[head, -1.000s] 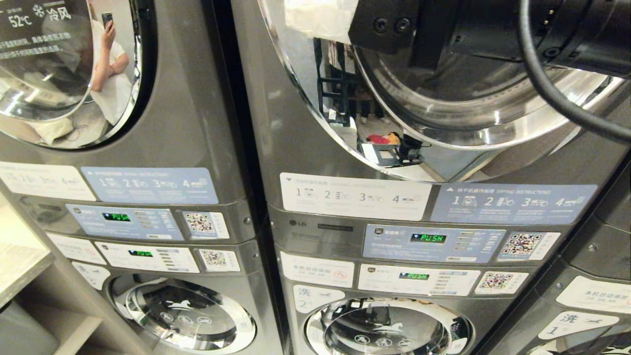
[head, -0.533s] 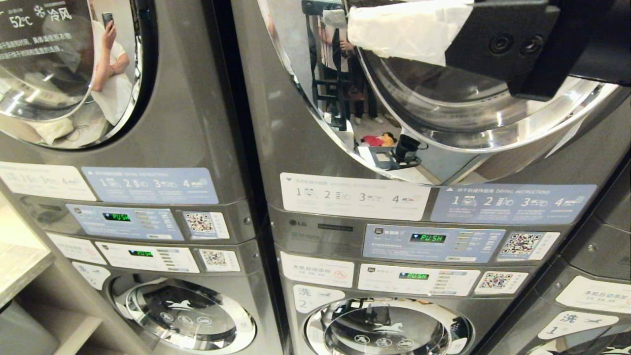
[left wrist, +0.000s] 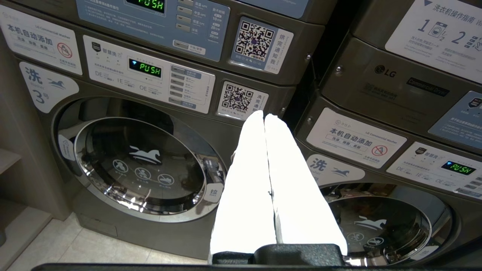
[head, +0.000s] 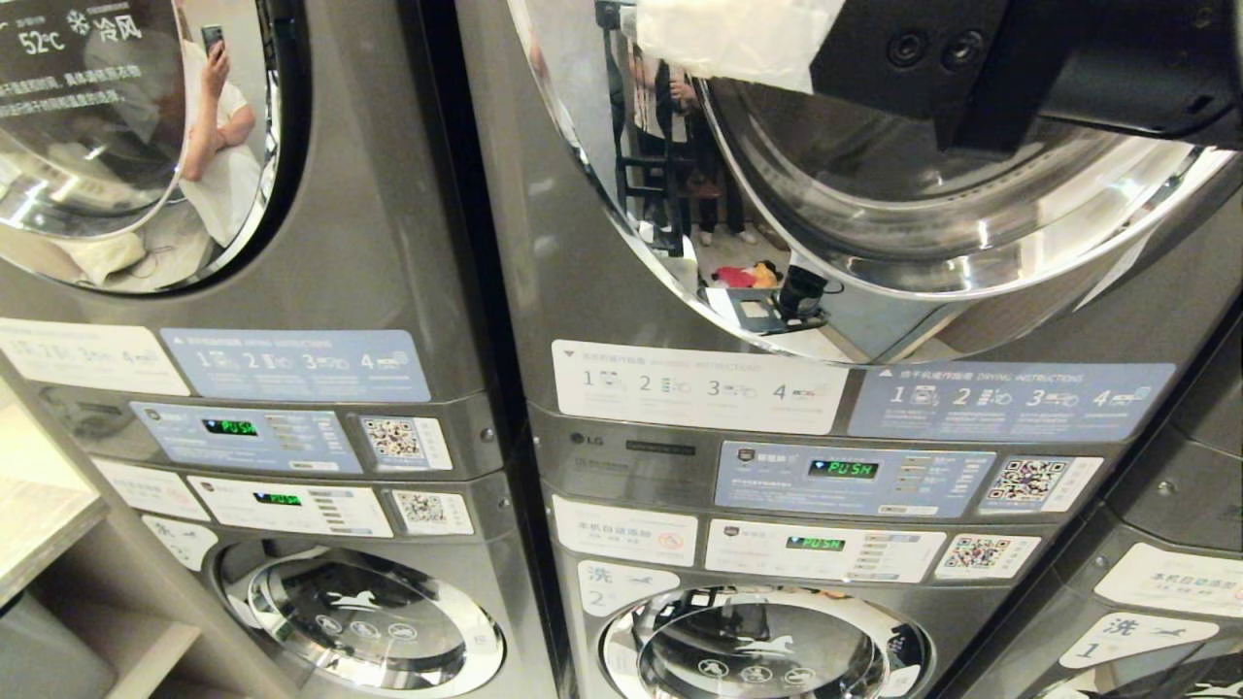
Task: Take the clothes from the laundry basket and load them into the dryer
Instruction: Open the dryer
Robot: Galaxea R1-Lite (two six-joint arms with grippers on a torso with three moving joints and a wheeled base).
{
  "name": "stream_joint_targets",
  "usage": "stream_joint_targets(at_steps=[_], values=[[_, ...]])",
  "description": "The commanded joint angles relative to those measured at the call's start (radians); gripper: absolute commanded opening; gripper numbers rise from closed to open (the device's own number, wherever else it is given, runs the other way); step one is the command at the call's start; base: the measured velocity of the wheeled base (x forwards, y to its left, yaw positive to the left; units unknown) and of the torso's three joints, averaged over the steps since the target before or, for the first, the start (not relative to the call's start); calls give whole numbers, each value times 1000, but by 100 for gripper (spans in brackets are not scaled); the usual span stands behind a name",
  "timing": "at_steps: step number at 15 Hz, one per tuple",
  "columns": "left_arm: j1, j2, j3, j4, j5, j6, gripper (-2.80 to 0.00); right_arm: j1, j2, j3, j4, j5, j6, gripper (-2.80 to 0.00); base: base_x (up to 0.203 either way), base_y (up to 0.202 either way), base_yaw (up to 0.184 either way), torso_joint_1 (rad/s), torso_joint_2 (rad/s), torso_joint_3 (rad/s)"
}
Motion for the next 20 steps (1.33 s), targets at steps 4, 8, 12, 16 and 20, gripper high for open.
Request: stream_joint_targets(at_steps=[4,8,12,16,20], values=[[0,0,31,-1,1,-1,-280,16,38,-16,2,6,-3,0,0,0,0,0,0,0],[0,0,31,-1,1,-1,-280,26,46,-16,2,9,-5,0,0,0,0,0,0,0],[0,0,31,-1,1,-1,-280,32,50,-16,2,8,-5,0,0,0,0,0,0,0],[0,0,31,-1,1,-1,-280,30,53,-35,0,3,-5,0,0,0,0,0,0,0],[0,0,31,-1,1,-1,-280,30,53,-44,-2,2,-3,0,0,0,0,0,0,0]])
